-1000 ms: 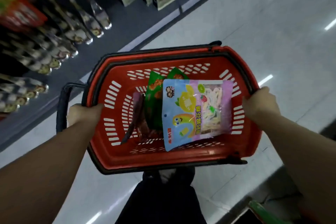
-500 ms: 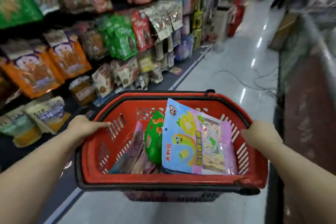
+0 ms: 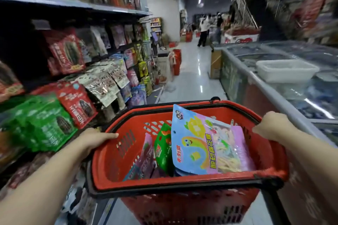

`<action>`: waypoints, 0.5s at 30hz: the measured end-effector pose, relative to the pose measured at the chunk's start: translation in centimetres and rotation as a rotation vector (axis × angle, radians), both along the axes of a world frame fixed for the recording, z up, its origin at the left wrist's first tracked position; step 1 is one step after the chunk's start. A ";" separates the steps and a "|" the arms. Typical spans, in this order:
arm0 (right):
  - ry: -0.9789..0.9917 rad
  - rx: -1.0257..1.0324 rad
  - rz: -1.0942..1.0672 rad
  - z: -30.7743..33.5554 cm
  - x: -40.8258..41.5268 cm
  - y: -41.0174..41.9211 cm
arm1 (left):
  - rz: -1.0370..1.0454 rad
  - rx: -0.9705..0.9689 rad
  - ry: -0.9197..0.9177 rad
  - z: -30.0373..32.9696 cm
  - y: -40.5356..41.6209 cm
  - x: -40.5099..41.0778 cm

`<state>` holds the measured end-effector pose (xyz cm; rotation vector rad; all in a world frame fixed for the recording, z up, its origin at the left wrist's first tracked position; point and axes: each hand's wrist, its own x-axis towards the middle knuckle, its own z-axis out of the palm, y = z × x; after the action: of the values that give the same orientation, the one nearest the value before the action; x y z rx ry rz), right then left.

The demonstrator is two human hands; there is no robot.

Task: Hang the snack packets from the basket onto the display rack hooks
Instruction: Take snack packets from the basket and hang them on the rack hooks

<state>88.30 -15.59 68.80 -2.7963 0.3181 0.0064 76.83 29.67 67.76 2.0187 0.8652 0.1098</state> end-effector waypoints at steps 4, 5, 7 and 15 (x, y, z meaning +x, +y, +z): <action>-0.058 0.071 -0.087 0.4 8.8 0.8 | -0.021 -0.048 0.017 1.3 1.6 10.9; -0.067 0.084 -0.096 0.3 11.4 1.1 | -0.027 -0.055 0.009 1.4 1.9 13.8; -0.071 0.090 -0.084 0.1 16.8 1.7 | -0.022 -0.062 0.007 1.5 2.5 19.5; -0.045 0.078 0.020 -2.3 43.8 4.5 | 0.069 -0.050 0.015 0.5 4.4 43.3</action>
<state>132.12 -11.06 66.46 -2.7178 0.2734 -0.0390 120.10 34.07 68.29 1.9463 0.9383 0.1107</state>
